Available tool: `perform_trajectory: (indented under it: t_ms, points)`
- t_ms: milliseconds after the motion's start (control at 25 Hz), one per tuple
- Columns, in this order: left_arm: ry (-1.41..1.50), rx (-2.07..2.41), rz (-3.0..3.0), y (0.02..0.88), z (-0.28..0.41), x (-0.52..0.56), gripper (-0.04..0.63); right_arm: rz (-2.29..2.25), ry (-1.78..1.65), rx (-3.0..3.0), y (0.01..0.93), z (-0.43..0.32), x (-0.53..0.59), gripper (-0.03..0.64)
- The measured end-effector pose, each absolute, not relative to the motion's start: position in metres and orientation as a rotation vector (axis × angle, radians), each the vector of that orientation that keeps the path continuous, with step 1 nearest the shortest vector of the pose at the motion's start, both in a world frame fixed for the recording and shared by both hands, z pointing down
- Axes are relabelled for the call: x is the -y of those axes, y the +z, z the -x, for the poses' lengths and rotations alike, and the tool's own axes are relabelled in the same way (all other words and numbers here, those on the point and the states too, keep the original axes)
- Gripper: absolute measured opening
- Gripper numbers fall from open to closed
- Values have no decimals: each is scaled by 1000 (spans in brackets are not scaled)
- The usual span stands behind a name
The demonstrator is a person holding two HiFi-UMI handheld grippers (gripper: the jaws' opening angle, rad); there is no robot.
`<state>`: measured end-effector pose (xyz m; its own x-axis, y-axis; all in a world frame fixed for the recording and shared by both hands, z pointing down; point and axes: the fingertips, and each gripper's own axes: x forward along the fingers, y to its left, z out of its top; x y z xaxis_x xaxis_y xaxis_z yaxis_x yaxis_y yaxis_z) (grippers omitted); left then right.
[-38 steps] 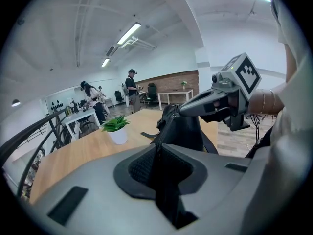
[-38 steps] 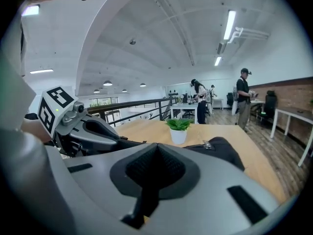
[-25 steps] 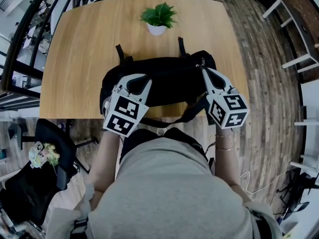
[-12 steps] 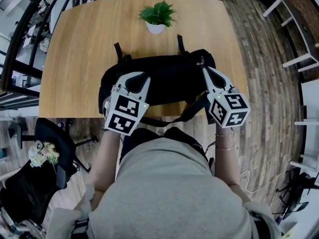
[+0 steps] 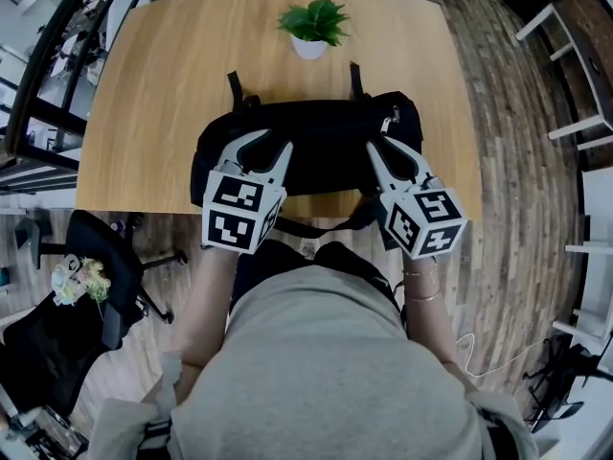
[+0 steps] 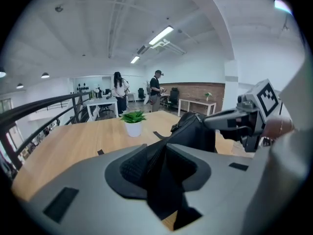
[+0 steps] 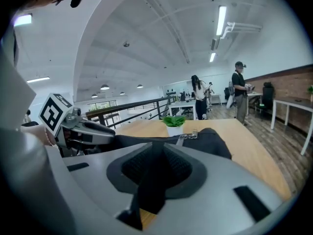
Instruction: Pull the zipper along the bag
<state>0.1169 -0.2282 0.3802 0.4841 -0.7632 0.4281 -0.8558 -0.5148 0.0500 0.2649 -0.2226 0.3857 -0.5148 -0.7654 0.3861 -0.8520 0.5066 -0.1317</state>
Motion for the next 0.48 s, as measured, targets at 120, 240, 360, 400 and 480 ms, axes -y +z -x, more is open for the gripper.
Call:
perform_trajectory:
  t_ms: [120, 240, 360, 400, 480]
  points:
    - [393, 1442, -2403, 374, -106, 226, 114, -1295, 445, 2520, 382, -249, 214, 77]
    - [284, 1491, -2350, 368, -98, 222, 114, -1216, 504, 2597, 379, -231, 203, 39]
    - [210, 1458, -2327, 368, -100, 213, 112, -1129, 527, 2648, 378, -216, 192, 8]
    - [197, 1451, -2324, 368, -101, 209, 112, -1104, 523, 2657, 378, -211, 188, 8]
    - [183, 1455, -2321, 368, -101, 204, 104, -1067, 519, 2669, 378, -205, 183, 8]
